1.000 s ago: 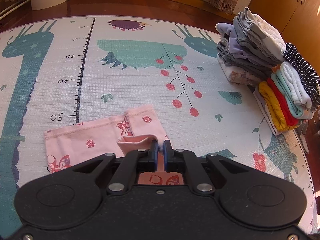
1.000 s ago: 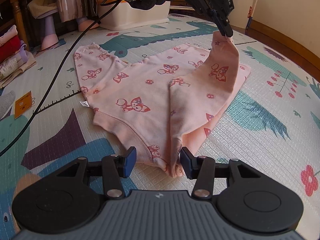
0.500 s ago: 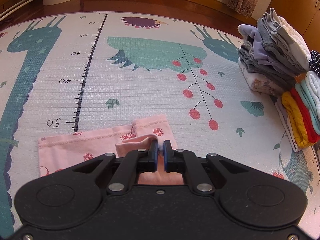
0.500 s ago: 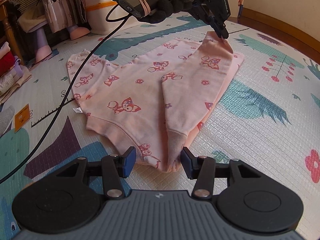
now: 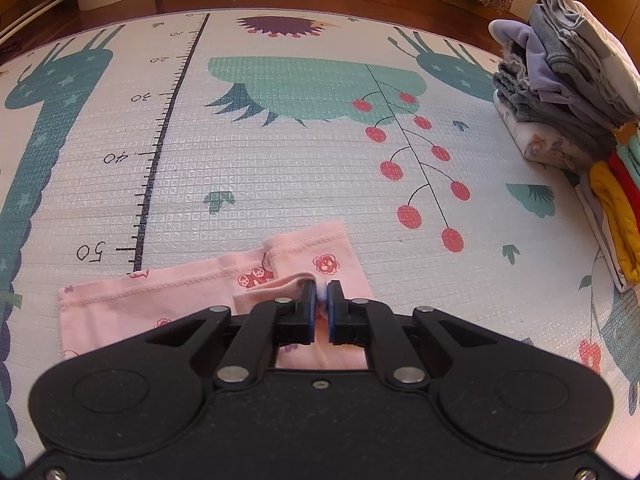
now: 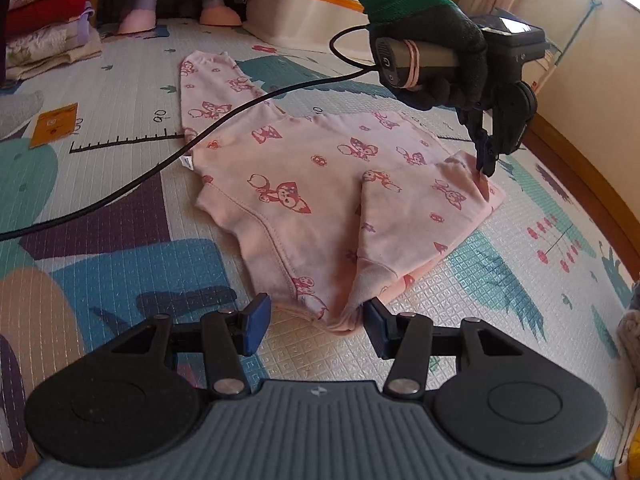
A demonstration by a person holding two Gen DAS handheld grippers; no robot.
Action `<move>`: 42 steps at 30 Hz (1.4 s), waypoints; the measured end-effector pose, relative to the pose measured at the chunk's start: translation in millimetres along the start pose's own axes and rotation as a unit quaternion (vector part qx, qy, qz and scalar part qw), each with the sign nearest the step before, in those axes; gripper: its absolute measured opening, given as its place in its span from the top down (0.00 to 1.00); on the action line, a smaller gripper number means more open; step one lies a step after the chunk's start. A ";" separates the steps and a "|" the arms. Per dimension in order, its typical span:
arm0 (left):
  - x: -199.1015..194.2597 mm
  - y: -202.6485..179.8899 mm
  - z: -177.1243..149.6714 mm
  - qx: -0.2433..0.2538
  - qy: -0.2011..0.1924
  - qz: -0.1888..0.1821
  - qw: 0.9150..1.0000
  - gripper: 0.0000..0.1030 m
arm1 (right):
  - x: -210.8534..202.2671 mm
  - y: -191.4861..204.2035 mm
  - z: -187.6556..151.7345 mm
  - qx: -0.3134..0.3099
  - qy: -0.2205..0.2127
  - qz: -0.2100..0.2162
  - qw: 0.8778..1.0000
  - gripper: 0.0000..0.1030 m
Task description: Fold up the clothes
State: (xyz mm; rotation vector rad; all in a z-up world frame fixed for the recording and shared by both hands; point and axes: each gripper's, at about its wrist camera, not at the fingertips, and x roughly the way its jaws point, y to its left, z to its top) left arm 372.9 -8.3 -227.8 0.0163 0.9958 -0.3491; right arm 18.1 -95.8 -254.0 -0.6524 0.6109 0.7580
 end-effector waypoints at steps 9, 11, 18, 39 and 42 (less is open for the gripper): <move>4.3 -12.8 -1.6 0.036 0.003 0.019 0.999 0.97 | -1.8 6.3 6.3 -0.071 0.005 0.003 0.997 0.50; 4.6 -17.6 -2.2 0.052 0.006 0.018 0.998 0.97 | -2.3 -0.4 6.0 -0.060 0.010 0.021 0.998 0.50; -17.8 -19.6 -10.3 0.078 -0.003 0.016 0.997 0.42 | -9.3 -21.1 -1.0 -0.005 0.013 0.062 0.998 0.45; -73.2 -84.3 -172.1 0.253 0.114 -0.122 0.953 0.71 | -12.3 -15.4 2.9 -0.046 0.031 0.064 0.996 0.45; -73.4 -81.4 -171.3 0.239 0.106 -0.122 0.957 0.71 | -15.5 -24.8 9.2 -0.028 0.016 0.051 0.998 0.45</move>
